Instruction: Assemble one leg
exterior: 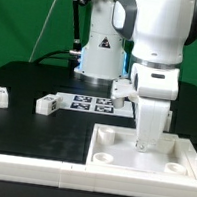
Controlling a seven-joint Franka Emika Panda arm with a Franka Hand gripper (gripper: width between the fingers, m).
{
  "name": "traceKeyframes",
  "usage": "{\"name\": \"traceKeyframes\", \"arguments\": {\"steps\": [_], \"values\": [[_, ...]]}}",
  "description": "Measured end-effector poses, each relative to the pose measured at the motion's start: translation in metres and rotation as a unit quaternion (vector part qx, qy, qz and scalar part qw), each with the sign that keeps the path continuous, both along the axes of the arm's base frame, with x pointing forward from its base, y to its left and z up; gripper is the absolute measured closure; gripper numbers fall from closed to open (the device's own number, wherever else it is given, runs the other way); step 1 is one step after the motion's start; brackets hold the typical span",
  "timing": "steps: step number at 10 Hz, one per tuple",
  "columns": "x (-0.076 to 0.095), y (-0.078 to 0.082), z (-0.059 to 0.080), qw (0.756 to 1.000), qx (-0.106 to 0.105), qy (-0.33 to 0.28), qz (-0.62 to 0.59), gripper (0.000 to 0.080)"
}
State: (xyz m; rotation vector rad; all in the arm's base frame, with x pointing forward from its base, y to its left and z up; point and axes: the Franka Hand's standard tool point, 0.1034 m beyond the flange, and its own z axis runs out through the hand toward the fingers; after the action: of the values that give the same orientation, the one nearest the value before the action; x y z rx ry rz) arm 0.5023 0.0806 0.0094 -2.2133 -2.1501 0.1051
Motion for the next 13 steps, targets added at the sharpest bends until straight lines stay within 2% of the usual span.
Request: {"name": "traceKeyframes", "arguments": {"steps": [2,6,8,10,13], "values": [[-0.002,0.000,0.003,1.000,-0.001,-0.001,-0.006,0.0151],[-0.040,0.001,0.027,0.998,-0.014,-0.005,-0.059,0.0151],[-0.047,0.000,0.038,0.997,-0.018,-0.009,-0.080,0.0151],[-0.048,0.000,0.034,0.994,-0.020,-0.006,-0.106,0.0151],[-0.048,0.001,0.034,0.974,-0.028,-0.007,-0.225,0.0151]]}}
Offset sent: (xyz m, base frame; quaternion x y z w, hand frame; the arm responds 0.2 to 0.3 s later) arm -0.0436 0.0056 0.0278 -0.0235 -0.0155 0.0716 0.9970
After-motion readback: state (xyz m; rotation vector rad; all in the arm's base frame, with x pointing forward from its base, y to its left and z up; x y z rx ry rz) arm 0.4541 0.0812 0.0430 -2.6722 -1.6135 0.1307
